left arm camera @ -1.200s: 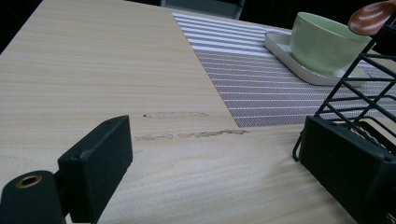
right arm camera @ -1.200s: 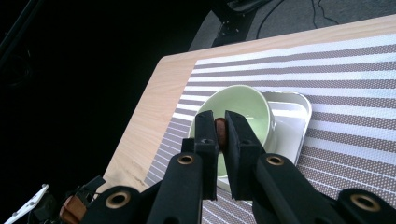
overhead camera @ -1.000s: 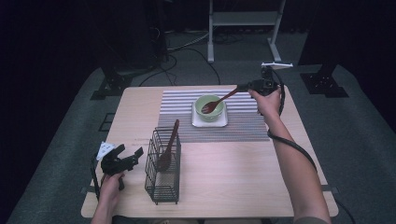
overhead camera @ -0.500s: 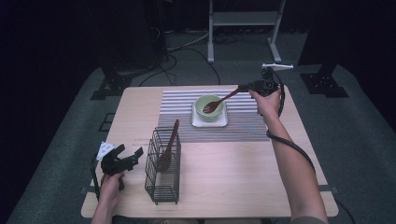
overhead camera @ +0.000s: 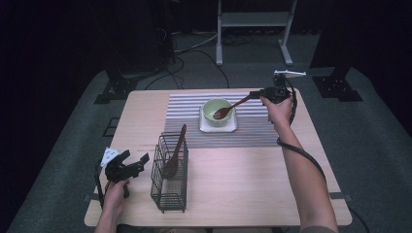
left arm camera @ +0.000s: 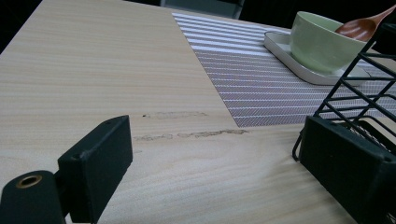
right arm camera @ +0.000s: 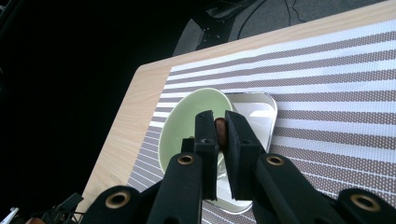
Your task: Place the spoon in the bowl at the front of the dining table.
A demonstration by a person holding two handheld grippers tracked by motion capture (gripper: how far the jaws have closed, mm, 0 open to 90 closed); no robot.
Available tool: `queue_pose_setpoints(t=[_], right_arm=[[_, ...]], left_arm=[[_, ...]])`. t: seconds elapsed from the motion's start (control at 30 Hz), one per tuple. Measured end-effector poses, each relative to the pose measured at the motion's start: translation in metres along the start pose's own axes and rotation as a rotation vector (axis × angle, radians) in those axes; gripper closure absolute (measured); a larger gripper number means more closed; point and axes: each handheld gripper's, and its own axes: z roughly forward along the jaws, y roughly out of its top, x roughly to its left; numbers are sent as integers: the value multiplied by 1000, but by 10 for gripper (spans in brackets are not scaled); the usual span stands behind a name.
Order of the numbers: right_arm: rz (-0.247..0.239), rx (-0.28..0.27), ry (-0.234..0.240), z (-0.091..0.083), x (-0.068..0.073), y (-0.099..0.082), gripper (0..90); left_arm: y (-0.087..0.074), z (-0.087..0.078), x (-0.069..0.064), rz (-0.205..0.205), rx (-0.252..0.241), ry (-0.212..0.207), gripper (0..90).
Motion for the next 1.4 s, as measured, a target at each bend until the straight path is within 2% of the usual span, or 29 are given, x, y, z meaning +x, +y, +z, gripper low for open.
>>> queue_pose_setpoints(t=[0.5,1.4], right_arm=[[18,11,-12,12,-10,-8,833],[57,14,9,33,-22,-17,832]], left_arm=[[0,0,0,3,1,1,90],[0,0,0,-3,3,0,90]])
